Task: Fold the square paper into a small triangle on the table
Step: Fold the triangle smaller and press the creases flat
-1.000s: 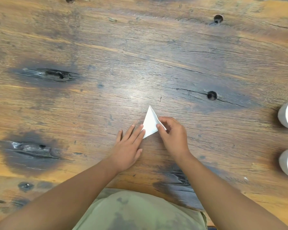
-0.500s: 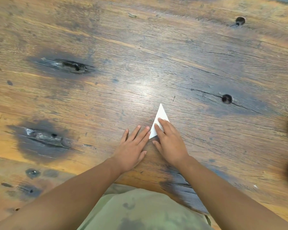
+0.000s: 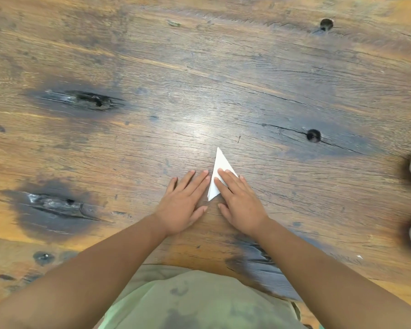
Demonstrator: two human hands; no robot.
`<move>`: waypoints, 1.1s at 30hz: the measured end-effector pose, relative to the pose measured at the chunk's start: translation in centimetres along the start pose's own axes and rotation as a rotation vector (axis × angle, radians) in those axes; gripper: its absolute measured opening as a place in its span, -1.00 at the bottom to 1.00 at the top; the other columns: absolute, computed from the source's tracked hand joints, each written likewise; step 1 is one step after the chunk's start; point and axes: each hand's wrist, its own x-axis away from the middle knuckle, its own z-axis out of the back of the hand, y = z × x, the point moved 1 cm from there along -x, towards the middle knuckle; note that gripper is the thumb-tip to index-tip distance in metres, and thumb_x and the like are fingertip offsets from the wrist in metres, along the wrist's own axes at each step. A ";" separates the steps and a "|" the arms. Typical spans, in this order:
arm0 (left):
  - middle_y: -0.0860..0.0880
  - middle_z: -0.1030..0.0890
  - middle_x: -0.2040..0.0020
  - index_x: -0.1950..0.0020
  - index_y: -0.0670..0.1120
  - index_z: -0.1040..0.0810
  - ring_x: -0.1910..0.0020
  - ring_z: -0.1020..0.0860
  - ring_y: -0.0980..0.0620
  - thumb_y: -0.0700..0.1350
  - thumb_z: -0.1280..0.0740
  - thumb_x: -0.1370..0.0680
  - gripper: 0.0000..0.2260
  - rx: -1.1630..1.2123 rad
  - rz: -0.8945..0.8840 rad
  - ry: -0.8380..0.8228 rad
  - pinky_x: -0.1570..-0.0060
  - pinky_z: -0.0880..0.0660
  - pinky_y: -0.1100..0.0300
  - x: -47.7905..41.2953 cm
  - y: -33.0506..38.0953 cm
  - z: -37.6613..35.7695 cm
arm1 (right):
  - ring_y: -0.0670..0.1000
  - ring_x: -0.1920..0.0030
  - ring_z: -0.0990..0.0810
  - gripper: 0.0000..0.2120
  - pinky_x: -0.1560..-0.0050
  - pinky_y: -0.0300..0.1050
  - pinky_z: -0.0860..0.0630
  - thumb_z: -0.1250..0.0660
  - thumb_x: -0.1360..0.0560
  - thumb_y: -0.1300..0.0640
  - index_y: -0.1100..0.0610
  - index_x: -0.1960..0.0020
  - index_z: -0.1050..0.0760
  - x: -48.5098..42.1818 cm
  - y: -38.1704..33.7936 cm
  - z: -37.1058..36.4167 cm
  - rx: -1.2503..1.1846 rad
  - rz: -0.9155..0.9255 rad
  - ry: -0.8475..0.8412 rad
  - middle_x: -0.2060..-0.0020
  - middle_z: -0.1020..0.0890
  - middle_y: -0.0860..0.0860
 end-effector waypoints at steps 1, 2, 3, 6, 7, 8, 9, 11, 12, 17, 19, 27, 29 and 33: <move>0.12 0.16 -0.63 -0.62 0.04 0.13 -0.60 0.17 0.00 0.22 -0.04 -0.63 -0.36 -0.007 -0.013 -0.002 -0.53 0.04 -0.19 -0.6 -0.1 0.3 | 0.01 -0.60 0.06 -0.35 -0.57 0.00 0.17 -0.25 -0.58 0.02 0.10 -0.59 -0.09 0.0 0.2 0.1 0.005 0.010 -0.006 -0.61 0.00 0.00; 0.12 0.16 -0.63 -0.62 0.04 0.12 -0.60 0.16 0.00 0.21 -0.04 -0.63 -0.36 -0.013 -0.025 -0.003 -0.53 0.03 -0.20 -1.4 -0.2 0.7 | 0.01 -0.60 0.07 -0.35 -0.57 0.00 0.18 -0.24 -0.58 0.01 0.11 -0.59 -0.08 0.0 0.3 0.1 0.011 0.019 -0.013 -0.61 0.00 0.01; 0.12 0.15 -0.63 -0.62 0.03 0.12 -0.60 0.16 -0.01 0.18 -0.04 -0.64 -0.37 -0.018 -0.034 -0.004 -0.53 0.02 -0.20 -2.1 -0.3 1.0 | 0.02 -0.60 0.07 -0.35 -0.57 0.01 0.17 -0.24 -0.59 0.01 0.10 -0.59 -0.07 0.1 0.4 0.2 0.018 0.025 -0.018 -0.61 0.00 0.01; 0.12 0.17 -0.63 -0.62 0.03 0.10 -0.60 0.14 -0.01 0.05 -0.05 -0.63 -0.41 -0.057 -0.067 0.006 -0.52 -0.03 -0.21 -4.3 -0.7 2.1 | 0.04 -0.60 0.06 -0.35 -0.57 0.04 0.17 -0.23 -0.59 0.00 0.11 -0.59 -0.07 0.4 0.2 0.2 0.027 0.038 -0.006 -0.61 -0.03 0.02; 0.11 0.18 -0.63 -0.62 0.02 0.10 -0.60 0.14 -0.02 -0.01 -0.07 -0.62 -0.40 -0.074 -0.081 0.006 -0.52 -0.04 -0.20 -4.9 -0.9 2.4 | 0.05 -0.60 0.04 -0.37 -0.57 0.03 0.18 -0.22 -0.60 0.00 0.11 -0.59 -0.09 0.6 0.0 0.1 0.031 0.048 -0.003 -0.61 -0.05 0.03; 0.11 0.18 -0.63 -0.62 0.02 0.11 -0.60 0.14 -0.02 -0.07 -0.09 -0.60 -0.37 -0.089 -0.098 0.003 -0.51 -0.04 -0.20 -5.5 -1.1 2.8 | 0.06 -0.60 0.02 -0.38 -0.57 0.02 0.18 -0.22 -0.60 0.02 0.12 -0.58 -0.11 0.7 -0.3 0.1 0.033 0.058 0.003 -0.60 -0.08 0.04; 0.11 0.16 -0.63 -0.62 0.02 0.11 -0.60 0.14 -0.03 -0.11 -0.10 -0.59 -0.36 -0.105 -0.117 0.000 -0.49 -0.04 -0.19 -6.0 -1.3 3.1 | 0.07 -0.59 -0.01 -0.40 -0.57 0.03 0.16 -0.21 -0.59 0.04 0.14 -0.57 -0.14 0.8 -0.6 0.0 0.035 0.067 0.011 -0.59 -0.12 0.06; 0.11 0.15 -0.63 -0.62 0.03 0.11 -0.60 0.14 -0.04 -0.13 -0.11 -0.59 -0.36 -0.145 -0.150 -0.025 -0.48 -0.04 -0.18 -6.7 -1.7 3.4 | 0.10 -0.59 -0.05 -0.44 -0.58 0.07 0.09 -0.21 -0.59 0.06 0.17 -0.55 -0.20 0.9 -1.2 -0.3 0.040 0.077 0.014 -0.57 -0.19 0.08; 0.11 0.15 -0.63 -0.62 0.03 0.11 -0.60 0.15 -0.05 -0.13 -0.11 -0.60 -0.36 -0.163 -0.160 -0.043 -0.49 -0.03 -0.19 -6.8 -1.8 3.4 | 0.10 -0.59 -0.06 -0.45 -0.58 0.08 0.08 -0.20 -0.59 0.06 0.18 -0.54 -0.21 1.0 -1.4 -0.5 0.046 0.078 0.009 -0.57 -0.20 0.09; 0.09 0.14 -0.63 -0.62 0.02 0.10 -0.60 0.15 -0.05 -0.02 -0.10 -0.62 -0.39 -0.149 -0.103 -0.026 -0.51 0.02 -0.19 -6.0 -2.1 2.7 | 0.10 -0.60 0.03 -0.45 -0.57 0.14 0.10 -0.12 -0.62 0.04 0.14 -0.57 -0.13 2.0 -1.0 -1.1 0.083 0.054 -0.032 -0.59 -0.12 0.05; 0.09 0.14 -0.64 -0.62 0.02 0.09 -0.60 0.13 -0.07 0.06 -0.08 -0.64 -0.40 -0.124 -0.055 -0.004 -0.53 0.00 -0.20 -5.0 -2.0 2.2 | 0.10 -0.60 0.03 -0.44 -0.57 0.17 0.09 -0.12 -0.62 0.01 0.12 -0.58 -0.12 2.6 -0.6 -1.1 0.108 0.032 -0.043 -0.59 -0.10 0.03; 0.02 0.05 -0.64 -0.62 0.02 0.03 -0.60 0.12 -0.11 0.12 -0.11 -0.63 -0.39 -0.040 0.113 0.038 -0.50 0.03 -0.30 -0.7 -0.3 -0.2 | 0.19 -0.58 -0.08 -0.46 -0.53 0.26 -0.07 -0.22 -0.58 0.02 0.09 -0.53 -0.25 3.5 1.5 0.0 0.133 -0.146 -0.007 -0.57 -0.19 0.07; 0.01 0.08 -0.64 -0.63 0.01 0.06 -0.60 0.14 -0.11 0.15 -0.10 -0.62 -0.36 -0.062 0.142 0.029 -0.47 0.14 -0.33 0.1 0.6 -0.9 | 0.20 -0.58 -0.06 -0.44 -0.53 0.27 -0.05 -0.23 -0.58 0.02 0.08 -0.54 -0.23 3.4 1.8 0.0 0.140 -0.193 -0.001 -0.58 -0.16 0.08; -0.02 0.05 -0.64 -0.63 -0.04 0.04 -0.60 0.07 -0.17 0.16 -0.16 -0.57 -0.29 -0.071 0.137 0.010 -0.46 0.06 -0.40 1.6 2.4 -2.3 | 0.19 -0.59 0.03 -0.40 -0.54 0.26 0.02 -0.18 -0.59 -0.03 0.05 -0.58 -0.11 3.2 2.6 0.2 0.151 -0.280 0.014 -0.60 -0.07 0.05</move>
